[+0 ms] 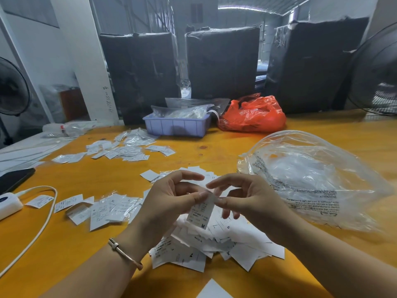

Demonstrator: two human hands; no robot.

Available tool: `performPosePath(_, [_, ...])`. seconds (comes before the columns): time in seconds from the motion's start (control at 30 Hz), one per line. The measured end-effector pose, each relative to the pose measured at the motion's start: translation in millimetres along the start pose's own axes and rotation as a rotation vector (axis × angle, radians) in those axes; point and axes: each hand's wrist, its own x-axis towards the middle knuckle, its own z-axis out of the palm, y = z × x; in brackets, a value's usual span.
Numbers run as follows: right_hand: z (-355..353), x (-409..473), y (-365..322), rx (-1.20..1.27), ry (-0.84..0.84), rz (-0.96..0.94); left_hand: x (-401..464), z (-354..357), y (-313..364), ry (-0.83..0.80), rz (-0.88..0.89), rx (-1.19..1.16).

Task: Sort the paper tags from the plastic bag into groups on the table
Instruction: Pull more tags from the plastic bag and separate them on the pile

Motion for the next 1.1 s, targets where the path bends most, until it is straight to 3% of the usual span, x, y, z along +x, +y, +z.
performPosePath(0.37, [-3,1,1,0.058,0.165,-0.076,-2,0,-1,-0.054,-0.006,0.015])
performPosePath(0.6, [-2,2,6,0.017,0.048,-0.024,-1,-5,-2,-0.017,0.060,0.029])
performPosePath(0.8, [-3,3,6,0.046,0.097,-0.056,1,-7,0,-0.004,0.089,0.051])
performPosePath(0.93, [-6,2,2,-0.026,0.152,-0.074,7,-25,5,0.128,0.129,0.070])
performPosePath(1.1, [-15,2,1,-0.579,0.351,-0.242,18,-78,-1,0.556,0.101,0.522])
